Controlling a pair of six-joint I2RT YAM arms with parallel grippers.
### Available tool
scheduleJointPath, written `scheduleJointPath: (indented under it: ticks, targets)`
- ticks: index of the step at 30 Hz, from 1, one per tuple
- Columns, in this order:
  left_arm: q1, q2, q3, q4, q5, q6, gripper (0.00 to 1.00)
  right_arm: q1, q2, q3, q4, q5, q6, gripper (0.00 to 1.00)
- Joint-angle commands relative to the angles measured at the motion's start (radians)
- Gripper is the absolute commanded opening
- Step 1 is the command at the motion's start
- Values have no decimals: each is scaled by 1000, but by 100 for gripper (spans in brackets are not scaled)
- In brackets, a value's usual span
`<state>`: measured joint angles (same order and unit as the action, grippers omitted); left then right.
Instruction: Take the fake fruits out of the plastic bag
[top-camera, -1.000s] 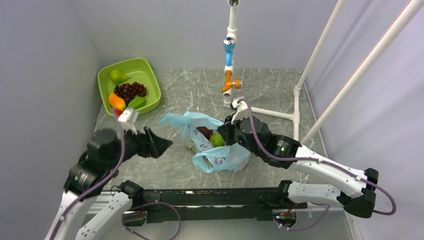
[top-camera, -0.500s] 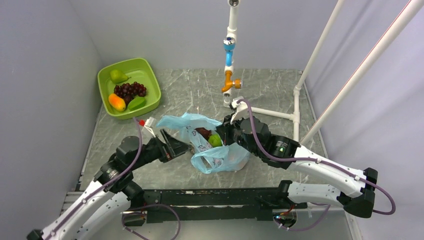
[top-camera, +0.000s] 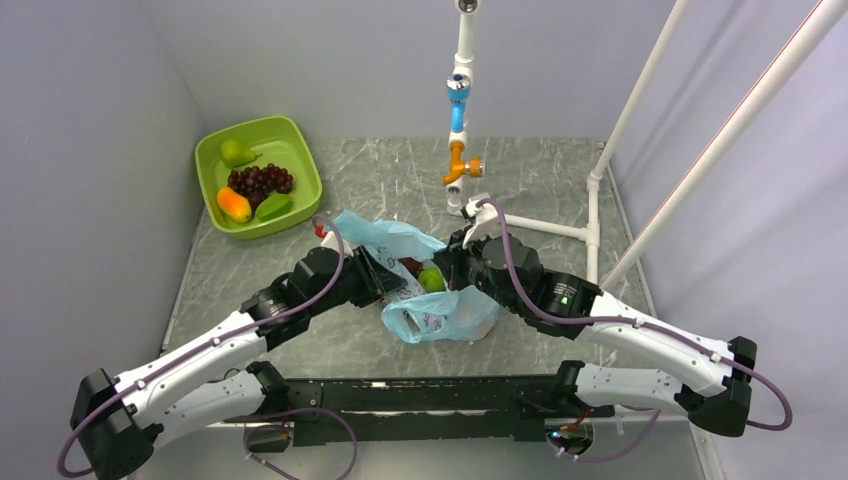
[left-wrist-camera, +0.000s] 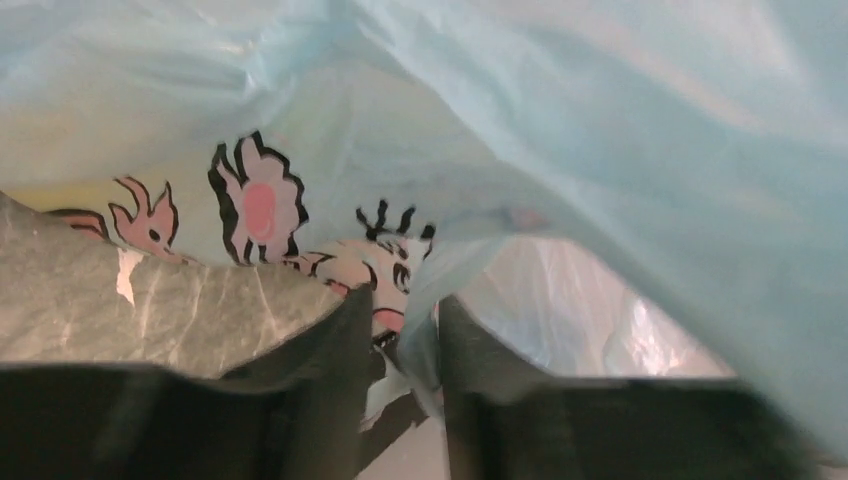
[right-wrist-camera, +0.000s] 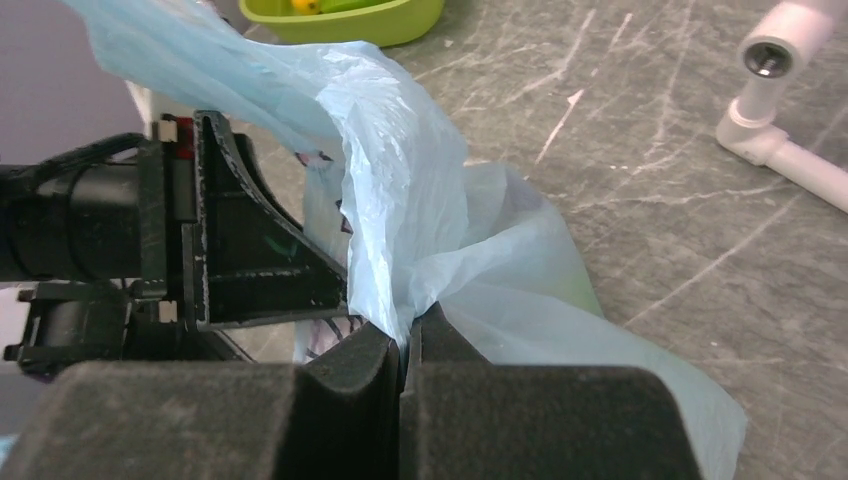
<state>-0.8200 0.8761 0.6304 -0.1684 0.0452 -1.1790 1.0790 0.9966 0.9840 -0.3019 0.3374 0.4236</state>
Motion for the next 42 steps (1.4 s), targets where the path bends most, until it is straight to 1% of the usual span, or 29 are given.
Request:
scheduleJointPath:
  ticks: [1, 3, 4, 5, 6, 8, 10, 11, 13, 15, 16, 18, 20, 23, 26, 27, 28, 29, 30, 33, 34, 35, 36, 38, 40, 42]
  targets:
    - [-3, 9, 87, 43, -106, 104, 25, -9, -42, -13, 28, 115, 7, 0]
    - [11, -2, 142, -9, -119, 170, 11, -39, -44, -5, -10, 164, -5, 0]
    - [39, -10, 171, -49, -117, 190, 1, -67, -44, 3, -28, 182, -11, 0]
    - [79, -15, 196, -97, -93, 200, 0, -103, -43, 15, -47, 201, -12, 0]
    - [131, -18, 218, -106, -45, 220, 0, -146, -40, 29, -72, 204, -11, 0]
    - [251, -9, 262, -113, 107, 274, 0, -250, -31, 70, -122, 215, -5, 0]
    - [350, 23, 336, -161, 218, 326, 0, -325, -21, 118, -166, 261, -5, 0]
    - [381, 45, 387, -197, 272, 368, 0, -356, -18, 153, -183, 290, -13, 0]
    - [417, 89, 488, -298, 308, 440, 0, -377, -27, 190, -196, 346, -43, 0]
    - [425, 111, 540, -356, 330, 492, 0, -384, -48, 202, -178, 359, -75, 0]
    - [426, 108, 536, -364, 339, 501, 0, -385, -60, 196, -160, 344, -92, 0]
    - [426, 79, 465, -335, 372, 493, 0, -386, -90, 151, -114, 221, -123, 0]
    - [426, 41, 373, -276, 406, 461, 0, -385, -105, 98, -85, 94, -128, 0]
    - [426, -32, 215, -189, 459, 405, 0, -385, -103, 33, -70, -57, -117, 0]
    - [426, -114, 71, -99, 512, 352, 0, -385, -76, 2, -81, -153, -123, 9]
    - [426, -138, 39, -93, 522, 350, 1, -384, -66, 2, -95, -169, -128, 14]
    - [426, -162, 21, -98, 532, 358, 8, -384, -55, 7, -108, -186, -138, 21]
    - [426, -185, 14, -113, 543, 375, 15, -384, -51, 15, -124, -205, -151, 31]
    - [426, -205, 22, -140, 550, 399, 21, -384, -41, 35, -145, -225, -160, 37]
    - [425, -253, 96, -212, 570, 456, 42, -384, -30, 119, -238, -275, -169, 59]
    - [425, -260, 148, -234, 579, 474, 50, -383, -32, 145, -260, -279, -163, 65]
    - [426, -263, 190, -260, 588, 491, 55, -382, -35, 173, -278, -279, -156, 71]
    - [426, -260, 232, -281, 599, 506, 59, -381, -38, 201, -292, -283, -151, 75]
    - [426, -251, 303, -300, 626, 523, 68, -381, -46, 253, -306, -291, -140, 81]
    - [426, -243, 331, -257, 671, 500, 74, -381, -54, 294, -301, -304, -120, 88]
    - [424, -240, 309, -169, 721, 457, 77, -381, -51, 321, -270, -355, -96, 89]
